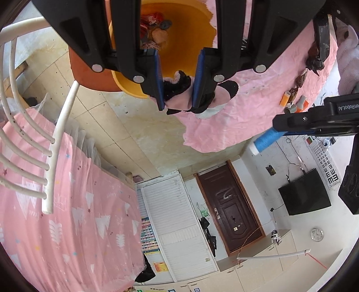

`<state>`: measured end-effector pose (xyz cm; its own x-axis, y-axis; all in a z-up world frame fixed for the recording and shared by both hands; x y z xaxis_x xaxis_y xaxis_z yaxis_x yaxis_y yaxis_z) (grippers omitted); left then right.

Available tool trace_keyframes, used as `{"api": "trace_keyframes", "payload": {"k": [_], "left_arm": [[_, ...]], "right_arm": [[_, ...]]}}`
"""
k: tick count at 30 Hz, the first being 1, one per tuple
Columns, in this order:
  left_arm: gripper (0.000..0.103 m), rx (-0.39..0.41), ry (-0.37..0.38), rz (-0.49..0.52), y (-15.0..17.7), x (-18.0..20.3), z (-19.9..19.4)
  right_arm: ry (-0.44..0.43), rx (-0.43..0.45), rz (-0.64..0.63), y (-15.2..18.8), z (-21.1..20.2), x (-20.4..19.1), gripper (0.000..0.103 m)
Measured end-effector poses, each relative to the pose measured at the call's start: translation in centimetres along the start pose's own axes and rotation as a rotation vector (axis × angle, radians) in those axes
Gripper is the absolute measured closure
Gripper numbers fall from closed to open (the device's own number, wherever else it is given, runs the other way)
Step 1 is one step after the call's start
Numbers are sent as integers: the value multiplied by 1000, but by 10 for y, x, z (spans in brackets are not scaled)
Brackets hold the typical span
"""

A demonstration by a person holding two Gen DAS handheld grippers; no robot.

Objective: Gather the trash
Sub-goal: 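Open both tools over the orange bucket to drop the items, then move both open tools back over the cluttered bed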

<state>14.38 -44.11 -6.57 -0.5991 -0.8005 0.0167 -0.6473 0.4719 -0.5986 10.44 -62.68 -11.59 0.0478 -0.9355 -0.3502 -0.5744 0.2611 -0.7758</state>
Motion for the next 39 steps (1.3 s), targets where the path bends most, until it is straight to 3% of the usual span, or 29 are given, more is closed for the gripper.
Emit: {"api": "trace_keyframes", "payload": {"k": [9, 19, 23, 24, 26, 33, 39], "left_arm": [[87, -33, 10, 11, 0, 18, 19], [87, 2, 11, -5, 2, 2, -8], [85, 32, 1, -19, 2, -12, -24], [80, 37, -1, -22, 2, -16, -27], [58, 55, -6, -38, 4, -27, -37], [57, 104, -23, -90, 12, -69, -64], [57, 138, -45, -140, 24, -112, -87]], "right_arm": [[-26, -26, 49, 9, 9, 7, 84], [-14, -9, 24, 1, 4, -11, 79], [-18, -14, -6, -3, 7, -28, 65], [-19, -14, -11, -4, 8, -34, 61], [-26, -14, -21, -7, 10, -46, 56], [-60, -20, -77, -16, 22, -106, 36], [-85, -28, -117, -23, 34, -151, 27]]}}
Point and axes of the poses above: each gripper's, at about its wrist camera, not at the fingertips, and z roughly the way its jaws point, x to its right, y to its underside, the point moved 10 cm from there along z, roughly the way its jaws point, and after that the axes turned 1 degree about z, right-handed, at the moved point
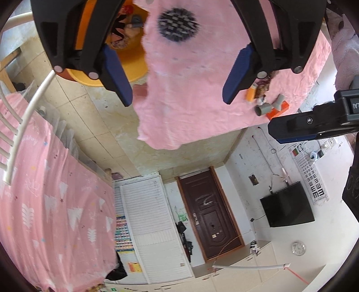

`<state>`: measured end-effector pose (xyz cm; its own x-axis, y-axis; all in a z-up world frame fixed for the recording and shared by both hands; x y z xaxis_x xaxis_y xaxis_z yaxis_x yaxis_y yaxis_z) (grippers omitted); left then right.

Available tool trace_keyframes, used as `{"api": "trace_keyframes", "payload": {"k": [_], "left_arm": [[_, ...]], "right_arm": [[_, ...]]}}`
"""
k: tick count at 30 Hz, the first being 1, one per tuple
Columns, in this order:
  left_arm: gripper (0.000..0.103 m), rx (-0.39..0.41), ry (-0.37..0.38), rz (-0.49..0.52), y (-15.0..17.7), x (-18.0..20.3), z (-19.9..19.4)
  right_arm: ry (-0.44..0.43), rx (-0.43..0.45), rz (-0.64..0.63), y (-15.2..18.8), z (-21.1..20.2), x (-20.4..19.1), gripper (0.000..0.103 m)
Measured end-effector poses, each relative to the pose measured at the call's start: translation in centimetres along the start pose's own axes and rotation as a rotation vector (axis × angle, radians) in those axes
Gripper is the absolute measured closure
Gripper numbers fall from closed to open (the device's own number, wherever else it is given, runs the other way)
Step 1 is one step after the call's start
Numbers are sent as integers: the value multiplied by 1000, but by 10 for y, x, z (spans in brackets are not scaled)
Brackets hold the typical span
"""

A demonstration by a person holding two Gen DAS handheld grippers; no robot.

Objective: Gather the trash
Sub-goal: 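Move both open tools back over the cluttered bed, then grasp the orange box with the left tool while the right tool grasps the brown snack packet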

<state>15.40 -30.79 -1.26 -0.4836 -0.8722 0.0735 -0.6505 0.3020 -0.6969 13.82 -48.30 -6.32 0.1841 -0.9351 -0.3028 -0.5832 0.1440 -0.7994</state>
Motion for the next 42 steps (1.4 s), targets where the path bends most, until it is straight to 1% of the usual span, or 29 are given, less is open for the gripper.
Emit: {"api": "trace_keyframes", "payload": {"k": [4, 13, 18, 24, 29, 32, 37, 42], "left_arm": [[57, 16, -25, -32, 5, -33, -13], [57, 34, -88, -64, 16, -103, -33], [57, 36, -116, -86, 24, -137, -38], [57, 29, -158, -116, 33, -177, -41], [57, 8, -214, -139, 41, -218, -39], [57, -7, -242, -135, 46, -238, -34], [57, -48, -266, -112, 56, -262, -18], [57, -86, -276, -125, 67, -289, 1]], "right_arm": [[-14, -18, -36, -2, 12, -29, 26], [-42, -70, -114, 1, 42, -91, 23], [-48, -103, -152, 9, 57, -120, 23], [-50, -133, -182, 15, 73, -141, 22], [-53, -160, -205, 20, 84, -155, 21], [-54, -171, -211, 23, 92, -162, 21], [-76, -197, -241, 30, 105, -178, 21], [-105, -220, -265, 35, 115, -192, 21]]}}
Point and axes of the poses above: each gripper's, at about its wrist camera, not at the fingertips, and z roughly the way its jaws point, x to its right, y to its underside, the point moved 10 cm from there along z, roughly the way its jaws point, and after that the axes turned 1 degree about z, right-handed, at the moved point
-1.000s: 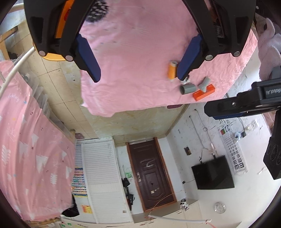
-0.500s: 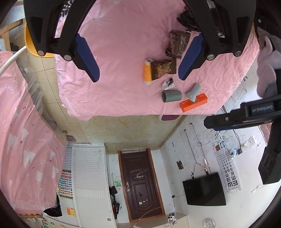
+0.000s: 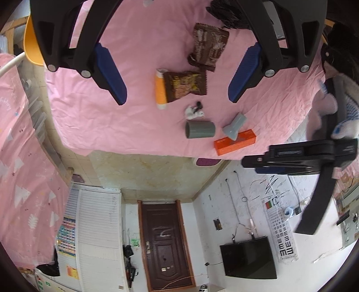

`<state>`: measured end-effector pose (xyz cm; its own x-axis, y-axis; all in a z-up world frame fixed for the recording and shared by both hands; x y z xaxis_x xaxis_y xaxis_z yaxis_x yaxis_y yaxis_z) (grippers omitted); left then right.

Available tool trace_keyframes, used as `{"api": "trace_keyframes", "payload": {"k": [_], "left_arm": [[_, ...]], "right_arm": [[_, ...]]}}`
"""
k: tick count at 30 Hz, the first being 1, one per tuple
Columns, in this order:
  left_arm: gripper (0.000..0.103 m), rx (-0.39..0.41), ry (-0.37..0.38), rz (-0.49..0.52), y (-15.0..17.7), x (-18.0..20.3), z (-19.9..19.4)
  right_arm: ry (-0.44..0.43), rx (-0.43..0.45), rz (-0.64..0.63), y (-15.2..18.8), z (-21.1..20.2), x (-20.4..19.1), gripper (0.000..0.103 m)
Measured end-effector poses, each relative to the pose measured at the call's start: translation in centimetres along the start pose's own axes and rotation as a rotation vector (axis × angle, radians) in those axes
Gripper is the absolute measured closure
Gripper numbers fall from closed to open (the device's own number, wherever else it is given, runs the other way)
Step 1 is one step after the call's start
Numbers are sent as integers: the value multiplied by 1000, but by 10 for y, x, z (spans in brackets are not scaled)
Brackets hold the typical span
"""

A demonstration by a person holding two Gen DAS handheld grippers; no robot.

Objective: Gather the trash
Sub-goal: 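Grasp the orange box with the left tool while the right tool grasps the brown snack packet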

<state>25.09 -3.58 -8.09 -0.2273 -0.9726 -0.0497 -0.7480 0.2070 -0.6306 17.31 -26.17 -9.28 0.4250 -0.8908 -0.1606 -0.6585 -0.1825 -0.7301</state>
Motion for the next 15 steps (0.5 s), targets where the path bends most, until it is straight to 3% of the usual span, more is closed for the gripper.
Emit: {"api": "trace_keyframes", "payload": {"k": [15], "left_arm": [[57, -114, 58, -5, 23, -16, 57]], "right_arm": [[-64, -49, -24, 3, 22, -21, 21]]}}
Point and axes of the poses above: each gripper's, at about its wrist camera, not at the fingertips, and z roughly the way its jaws point, x to its right, y to its underside, the point moved 10 cm from there along z, roughly the way its jaws point, and after that the axes turned 1 degree about z, right-handed, at the moved point
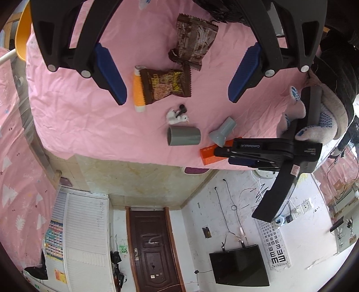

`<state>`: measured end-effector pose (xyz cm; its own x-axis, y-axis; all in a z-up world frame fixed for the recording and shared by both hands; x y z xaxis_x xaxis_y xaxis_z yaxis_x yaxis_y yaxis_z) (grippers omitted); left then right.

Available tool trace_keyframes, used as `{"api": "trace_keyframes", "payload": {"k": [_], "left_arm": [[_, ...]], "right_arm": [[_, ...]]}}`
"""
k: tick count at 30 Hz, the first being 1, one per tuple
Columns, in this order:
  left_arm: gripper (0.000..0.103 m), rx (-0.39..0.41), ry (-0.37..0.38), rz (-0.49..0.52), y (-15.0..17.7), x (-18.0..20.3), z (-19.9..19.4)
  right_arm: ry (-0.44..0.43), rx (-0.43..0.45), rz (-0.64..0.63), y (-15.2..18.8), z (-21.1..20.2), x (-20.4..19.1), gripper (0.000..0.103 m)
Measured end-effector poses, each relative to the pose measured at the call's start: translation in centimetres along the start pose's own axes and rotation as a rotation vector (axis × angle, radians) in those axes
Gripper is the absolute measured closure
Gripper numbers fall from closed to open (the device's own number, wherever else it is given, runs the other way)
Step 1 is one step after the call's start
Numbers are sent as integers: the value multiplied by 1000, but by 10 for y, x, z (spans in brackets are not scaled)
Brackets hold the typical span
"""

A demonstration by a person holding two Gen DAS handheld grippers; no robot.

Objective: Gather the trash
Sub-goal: 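Grasp the orange box with the left tool while the right tool grasps the brown snack packet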

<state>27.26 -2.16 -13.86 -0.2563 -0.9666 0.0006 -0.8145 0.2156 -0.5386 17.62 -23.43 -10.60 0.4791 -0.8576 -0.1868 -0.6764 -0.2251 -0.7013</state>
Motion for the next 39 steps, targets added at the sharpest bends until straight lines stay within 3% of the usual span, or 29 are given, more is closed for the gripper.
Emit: {"api": "trace_keyframes", "payload": {"k": [4, 12, 15, 16, 17, 25, 34, 35, 39], "left_arm": [[57, -10, 41, -8, 4, 0, 4], [57, -23, 55, 9, 14, 1, 10], [67, -19, 39, 6, 14, 0, 11], [77, -17, 30, 4, 15, -1, 10], [80, -19, 31, -3, 15, -2, 10], [80, -12, 18, -4, 17, -1, 9], [80, 4, 17, 7, 15, 1, 10], [80, 4, 17, 8, 15, 2, 10], [81, 7, 30, -10, 14, 1, 8]], "right_arm": [[-9, 4, 7, 1, 1, -2, 21], [-12, -25, -23, 5, 8, -8, 21], [-5, -33, -29, 8, 10, -9, 21], [-6, -37, -29, 9, 11, -9, 21], [-5, -40, -30, 9, 13, -10, 21], [41, -75, -65, 14, 25, -10, 22], [82, -127, -71, 21, 44, -7, 65], [90, -133, -72, 23, 46, -6, 76], [93, -119, -63, 20, 49, -3, 80]]}}
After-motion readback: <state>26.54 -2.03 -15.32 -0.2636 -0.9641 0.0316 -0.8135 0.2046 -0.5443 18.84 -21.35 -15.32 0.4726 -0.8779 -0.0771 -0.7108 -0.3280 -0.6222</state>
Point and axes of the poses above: each gripper's, at about its wrist camera, not at the fingertips, and z roughly the way its jaws point, x to its right, y to its underside, the point moved 10 cm from there along z, roughly the way its jaws point, and after that the axes turned 1 degree about z, right-handed, at the moved point
